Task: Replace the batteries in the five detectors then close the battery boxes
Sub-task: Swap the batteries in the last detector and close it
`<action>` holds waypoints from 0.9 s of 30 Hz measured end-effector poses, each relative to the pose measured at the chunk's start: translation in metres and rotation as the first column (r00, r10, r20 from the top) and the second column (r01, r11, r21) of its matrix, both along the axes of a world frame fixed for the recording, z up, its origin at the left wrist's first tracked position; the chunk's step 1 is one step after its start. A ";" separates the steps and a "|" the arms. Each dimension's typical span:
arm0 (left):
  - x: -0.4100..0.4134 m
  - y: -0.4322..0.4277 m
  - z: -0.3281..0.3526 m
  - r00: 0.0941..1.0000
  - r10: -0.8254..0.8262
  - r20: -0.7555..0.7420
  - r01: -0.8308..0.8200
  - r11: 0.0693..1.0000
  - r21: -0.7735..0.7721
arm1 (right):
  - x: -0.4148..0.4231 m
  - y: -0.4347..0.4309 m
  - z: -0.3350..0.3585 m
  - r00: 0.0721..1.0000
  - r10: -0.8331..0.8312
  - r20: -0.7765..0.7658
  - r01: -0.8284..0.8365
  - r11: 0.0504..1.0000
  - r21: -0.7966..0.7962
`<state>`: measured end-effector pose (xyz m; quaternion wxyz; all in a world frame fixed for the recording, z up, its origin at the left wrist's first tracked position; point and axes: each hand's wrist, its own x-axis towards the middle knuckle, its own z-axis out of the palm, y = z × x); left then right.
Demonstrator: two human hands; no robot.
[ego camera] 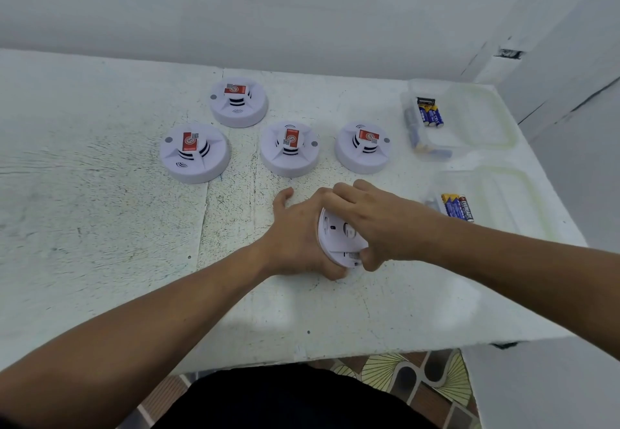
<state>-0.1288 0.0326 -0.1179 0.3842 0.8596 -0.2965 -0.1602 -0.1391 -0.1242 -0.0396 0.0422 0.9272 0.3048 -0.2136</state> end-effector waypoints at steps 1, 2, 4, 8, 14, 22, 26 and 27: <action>0.000 0.000 0.000 1.000 0.000 -0.003 0.000 1.000 0.002 | 0.000 0.000 0.000 1.000 0.012 0.001 -0.012 1.000 -0.010; 0.000 0.000 0.001 1.000 -0.001 -0.003 0.002 1.000 0.005 | 0.001 0.000 0.000 1.000 0.031 0.004 -0.031 0.999 -0.021; 0.001 0.000 0.003 1.000 -0.004 -0.002 0.004 1.000 0.010 | 0.002 0.001 0.000 0.997 0.070 0.014 -0.069 0.997 -0.040; 0.000 0.000 0.004 1.000 -0.009 0.004 0.009 1.000 0.009 | 0.003 0.000 -0.001 0.996 0.086 0.021 -0.085 0.995 -0.049; 0.001 0.001 0.000 1.000 -0.014 0.007 0.014 1.000 0.003 | 0.003 0.000 -0.004 0.993 0.109 0.044 -0.107 0.994 -0.037; -0.004 0.002 0.002 0.999 0.007 -0.048 -0.010 0.998 -0.064 | -0.007 -0.021 0.001 0.933 -0.286 -0.220 0.352 0.853 0.385; -0.004 0.001 0.005 0.999 0.012 -0.030 -0.013 0.999 -0.051 | -0.010 -0.019 -0.007 0.906 -0.352 -0.237 0.423 0.780 0.461; -0.004 0.000 0.004 1.000 0.015 -0.021 -0.016 0.999 -0.052 | -0.009 -0.018 -0.009 0.907 -0.351 -0.234 0.421 0.779 0.465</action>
